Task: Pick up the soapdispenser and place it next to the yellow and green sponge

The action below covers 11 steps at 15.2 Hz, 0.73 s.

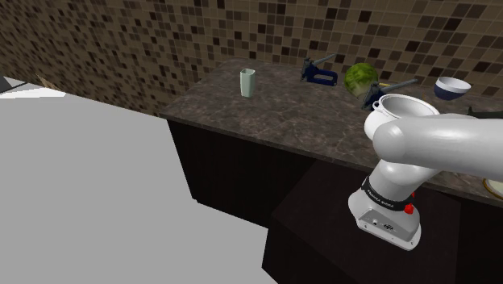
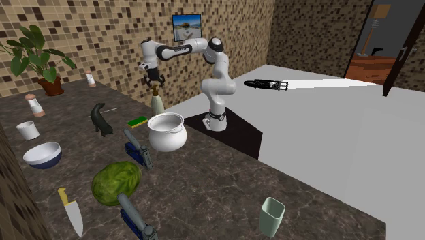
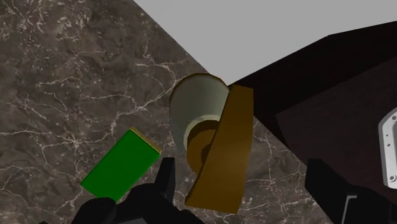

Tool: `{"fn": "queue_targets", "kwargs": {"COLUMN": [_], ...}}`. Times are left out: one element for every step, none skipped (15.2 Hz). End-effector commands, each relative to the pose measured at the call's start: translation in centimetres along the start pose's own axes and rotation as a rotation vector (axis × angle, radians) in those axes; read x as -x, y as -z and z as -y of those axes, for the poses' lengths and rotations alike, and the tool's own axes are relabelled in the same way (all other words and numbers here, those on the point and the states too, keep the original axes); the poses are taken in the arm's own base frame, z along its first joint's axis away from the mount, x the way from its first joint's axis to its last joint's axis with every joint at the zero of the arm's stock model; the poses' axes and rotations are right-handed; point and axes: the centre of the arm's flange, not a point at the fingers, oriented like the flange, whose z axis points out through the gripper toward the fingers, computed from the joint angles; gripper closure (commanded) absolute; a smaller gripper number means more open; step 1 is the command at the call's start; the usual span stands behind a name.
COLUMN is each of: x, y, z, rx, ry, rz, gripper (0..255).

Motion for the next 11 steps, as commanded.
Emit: {"fn": "queue_targets", "kwargs": {"x": [0.1, 0.1, 0.1, 0.1, 0.1, 0.1, 0.1, 0.1, 0.1, 0.1, 0.1], "y": [2.0, 3.3, 4.4, 4.4, 4.4, 4.4, 4.4, 4.4, 4.4, 4.4, 4.3], "z": [0.0, 0.0, 0.0, 0.0, 0.0, 0.0, 0.0, 0.0, 0.0, 0.0, 0.0], "rx": [0.0, 0.0, 0.0, 0.0, 0.0, 0.0, 0.0, 0.0, 0.0, 0.0, 0.0], "ry": [0.0, 0.0, 0.0, 0.0, 0.0, 0.0, 0.0, 0.0, 0.0, 0.0, 0.0], "rz": [0.0, 0.0, 0.0, 0.0, 0.0, 0.0, 0.0, 0.0, 0.0, 0.0, 0.0], "gripper": [0, 0, 0, 0, 0, 0, 0, 0, 0, 0, 0]}}
